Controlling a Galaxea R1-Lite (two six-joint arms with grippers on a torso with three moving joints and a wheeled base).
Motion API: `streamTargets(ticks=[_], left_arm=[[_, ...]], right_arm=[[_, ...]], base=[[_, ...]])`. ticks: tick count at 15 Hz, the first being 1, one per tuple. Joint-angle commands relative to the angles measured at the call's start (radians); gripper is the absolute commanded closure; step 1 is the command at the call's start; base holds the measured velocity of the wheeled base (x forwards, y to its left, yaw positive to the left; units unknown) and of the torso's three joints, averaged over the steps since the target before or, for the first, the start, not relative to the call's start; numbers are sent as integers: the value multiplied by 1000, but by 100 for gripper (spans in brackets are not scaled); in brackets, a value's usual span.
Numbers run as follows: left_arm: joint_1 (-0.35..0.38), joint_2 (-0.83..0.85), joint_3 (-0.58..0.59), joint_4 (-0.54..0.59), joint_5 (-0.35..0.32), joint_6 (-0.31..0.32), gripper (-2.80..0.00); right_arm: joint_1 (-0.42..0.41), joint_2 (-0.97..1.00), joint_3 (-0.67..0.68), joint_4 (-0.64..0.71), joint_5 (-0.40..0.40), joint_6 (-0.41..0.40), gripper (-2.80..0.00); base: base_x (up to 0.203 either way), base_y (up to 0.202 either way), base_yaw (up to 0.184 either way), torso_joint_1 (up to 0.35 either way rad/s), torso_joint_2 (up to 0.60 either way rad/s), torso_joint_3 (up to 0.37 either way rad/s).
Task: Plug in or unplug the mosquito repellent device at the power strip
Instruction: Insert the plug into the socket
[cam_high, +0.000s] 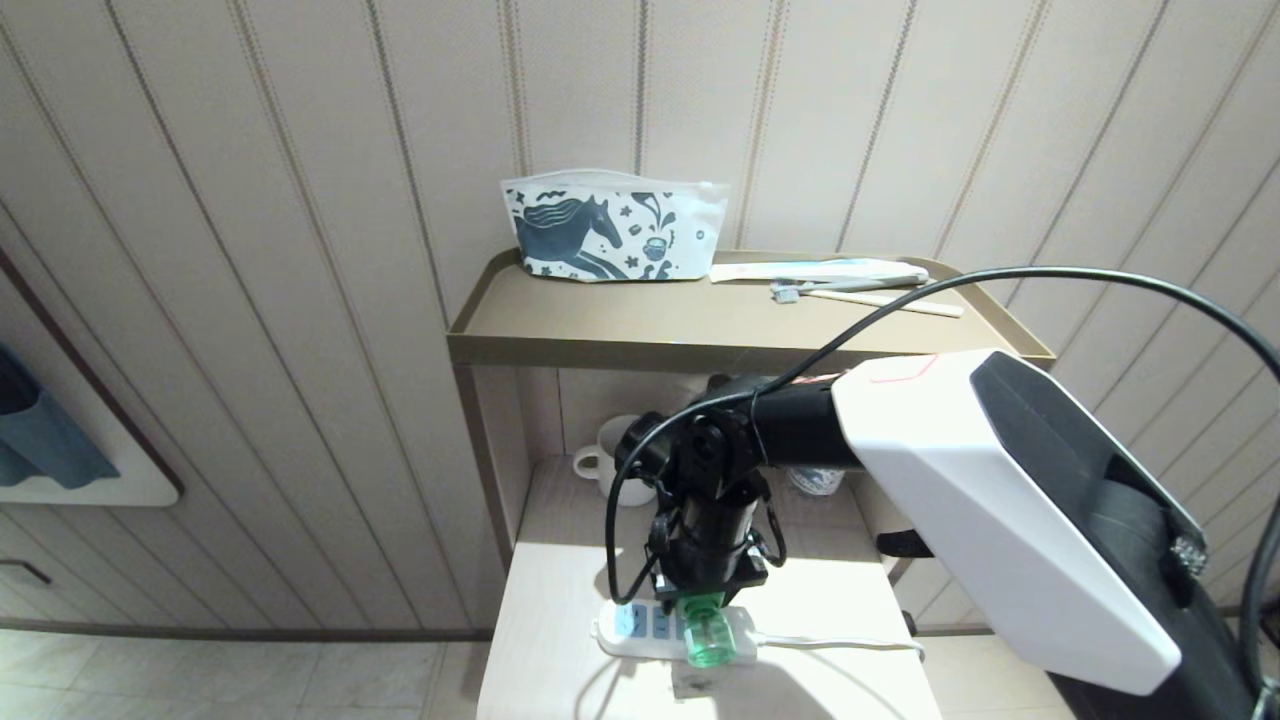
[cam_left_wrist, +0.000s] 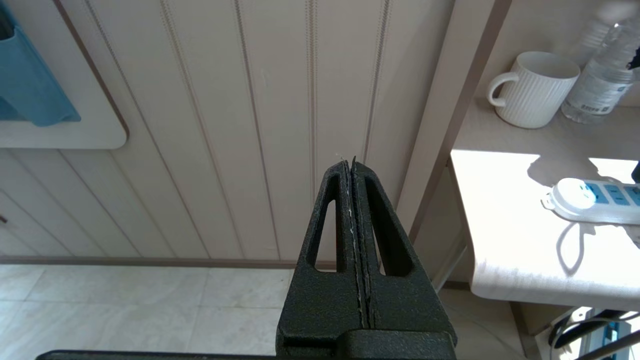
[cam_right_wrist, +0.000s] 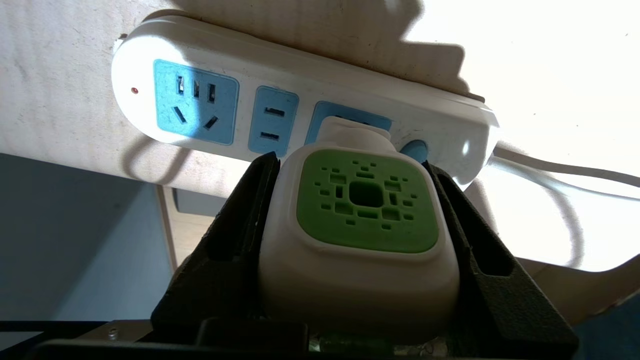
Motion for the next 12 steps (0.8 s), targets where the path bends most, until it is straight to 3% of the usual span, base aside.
streamTargets(ticks=[1,12], left_arm=[[0,1,0,0,0,0,0],[0,1,0,0,0,0,0]], right_arm=[[-2,20,2,6,-7,6,0],[-15,36,21,-23,-8,13,0]], base=[[0,0,0,0,0,0],[0,0,0,0,0,0]])
